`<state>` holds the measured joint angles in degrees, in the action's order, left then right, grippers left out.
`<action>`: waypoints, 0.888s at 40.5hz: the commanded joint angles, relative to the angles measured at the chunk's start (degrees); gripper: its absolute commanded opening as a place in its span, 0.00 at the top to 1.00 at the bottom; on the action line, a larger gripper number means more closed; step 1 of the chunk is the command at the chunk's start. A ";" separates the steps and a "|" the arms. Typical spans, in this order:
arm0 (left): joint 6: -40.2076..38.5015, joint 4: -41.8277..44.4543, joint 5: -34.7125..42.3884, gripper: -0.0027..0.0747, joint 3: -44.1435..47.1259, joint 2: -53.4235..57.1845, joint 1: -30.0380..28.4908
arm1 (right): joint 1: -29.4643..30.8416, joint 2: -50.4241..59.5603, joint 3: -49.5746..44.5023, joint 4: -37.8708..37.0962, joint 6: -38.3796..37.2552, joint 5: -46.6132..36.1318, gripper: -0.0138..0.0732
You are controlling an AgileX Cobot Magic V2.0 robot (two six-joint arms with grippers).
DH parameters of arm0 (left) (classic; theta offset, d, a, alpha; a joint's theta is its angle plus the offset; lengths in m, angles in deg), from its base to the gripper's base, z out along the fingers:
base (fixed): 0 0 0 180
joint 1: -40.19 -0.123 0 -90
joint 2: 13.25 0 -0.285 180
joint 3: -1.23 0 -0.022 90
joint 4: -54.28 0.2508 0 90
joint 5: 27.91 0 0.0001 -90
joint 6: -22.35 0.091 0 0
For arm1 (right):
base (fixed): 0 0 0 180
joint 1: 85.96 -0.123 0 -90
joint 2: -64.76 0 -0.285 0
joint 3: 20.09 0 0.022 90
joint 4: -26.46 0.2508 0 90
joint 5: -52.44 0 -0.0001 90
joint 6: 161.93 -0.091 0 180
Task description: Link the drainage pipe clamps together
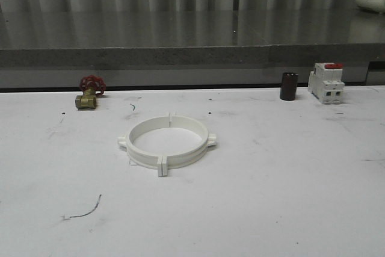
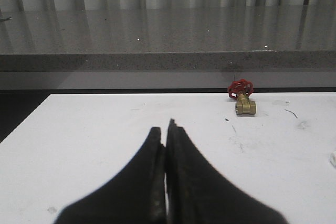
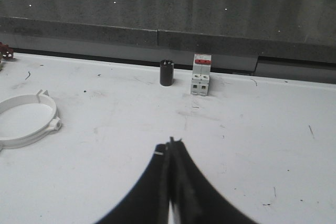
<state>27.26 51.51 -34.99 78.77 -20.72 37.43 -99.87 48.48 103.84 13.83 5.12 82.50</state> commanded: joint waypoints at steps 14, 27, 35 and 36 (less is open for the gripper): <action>0.02 -0.59 5.14 0.99 0.13 1.17 0.03 | 6.99 4.94 -12.69 11.20 11.88 -20.17 0.98; 0.02 -0.59 5.14 0.99 0.13 1.17 0.03 | 18.26 9.80 -22.56 16.66 12.38 -22.97 0.98; 0.02 -0.59 5.14 0.99 0.13 1.17 0.03 | 18.49 9.86 -22.56 16.61 12.38 -22.97 0.98; 0.02 -0.59 5.14 0.99 0.13 1.17 0.03 | 18.49 9.86 -22.56 16.61 12.38 -22.97 0.98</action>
<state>27.26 51.51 -34.87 78.77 -20.72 37.43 -81.78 57.54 81.07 30.08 17.04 64.72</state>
